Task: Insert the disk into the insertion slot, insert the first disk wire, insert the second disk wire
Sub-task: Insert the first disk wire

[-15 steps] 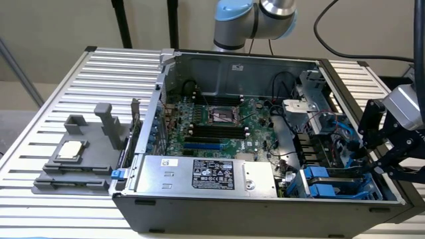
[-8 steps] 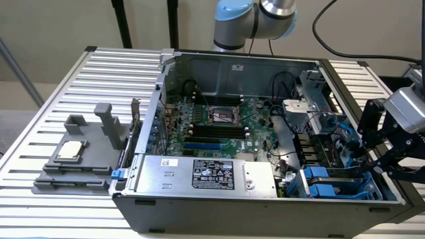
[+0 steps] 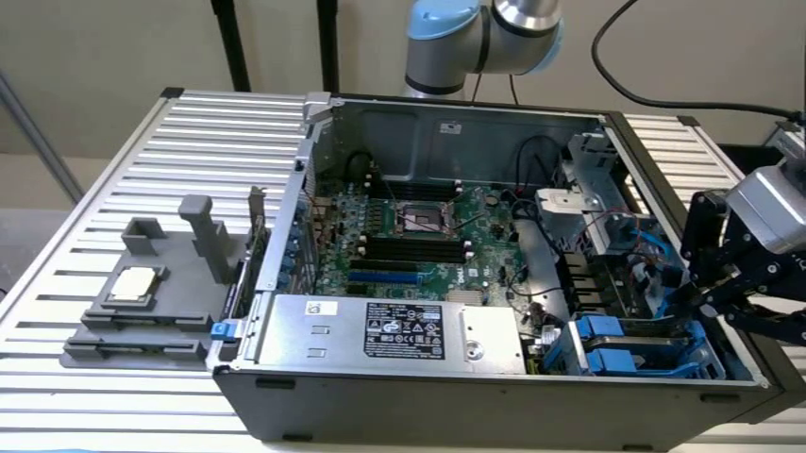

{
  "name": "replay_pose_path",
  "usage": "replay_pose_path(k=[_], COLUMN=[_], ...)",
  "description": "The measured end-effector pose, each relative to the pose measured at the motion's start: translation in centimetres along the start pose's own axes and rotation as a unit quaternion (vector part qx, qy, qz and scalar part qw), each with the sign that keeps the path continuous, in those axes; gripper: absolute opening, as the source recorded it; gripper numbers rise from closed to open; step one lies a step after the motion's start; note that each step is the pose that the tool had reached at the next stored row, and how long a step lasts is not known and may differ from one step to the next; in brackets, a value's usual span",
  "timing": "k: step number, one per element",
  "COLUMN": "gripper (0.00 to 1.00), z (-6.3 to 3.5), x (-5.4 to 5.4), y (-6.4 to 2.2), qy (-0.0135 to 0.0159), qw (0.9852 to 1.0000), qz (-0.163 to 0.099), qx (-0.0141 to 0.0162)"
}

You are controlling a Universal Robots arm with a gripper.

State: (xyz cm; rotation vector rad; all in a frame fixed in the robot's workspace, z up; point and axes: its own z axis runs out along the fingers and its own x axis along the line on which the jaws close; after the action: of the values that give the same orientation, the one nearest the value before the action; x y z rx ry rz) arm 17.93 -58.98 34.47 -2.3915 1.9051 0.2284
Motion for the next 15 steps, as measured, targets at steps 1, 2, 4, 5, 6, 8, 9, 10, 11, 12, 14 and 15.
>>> replay_pose_path(k=[1,2,4,5,6,8,9,10,11,12,14,15], gripper=[0.16,0.16,0.16,0.16,0.16,0.16,0.16,0.16,0.16,0.16,0.16,0.16], z=[0.0,0.01,0.02,0.04,0.04,0.05,0.05,0.05,0.05,0.06,0.07,0.07], x=[0.0,-0.1,-0.2,-0.2,-0.3,-0.3,-0.3,-0.3,-0.3,-0.3,-0.4,-0.4], y=[0.16,0.35,0.83,1.05,1.21,1.36,1.4,1.43,1.47,1.51,1.61,1.66], qy=[0.0001,0.0001,0.0001,0.0,-0.0002,-0.0006,-0.001,-0.0012,-0.0015,-0.0017,-0.0021,-0.0023], qw=[1.0,1.0,1.0,1.0,1.0,1.0,1.0,1.0,1.0,1.0,1.0,1.0], qz=[0.0,0.0,0.0,0.0,0.0,0.001,0.001,0.002,0.003,0.003,0.005,0.005], qx=[0.0,0.0,-0.0002,-0.0005,-0.0008,-0.0021,-0.0028,-0.0036,-0.0044,-0.0052,-0.0066,-0.007])
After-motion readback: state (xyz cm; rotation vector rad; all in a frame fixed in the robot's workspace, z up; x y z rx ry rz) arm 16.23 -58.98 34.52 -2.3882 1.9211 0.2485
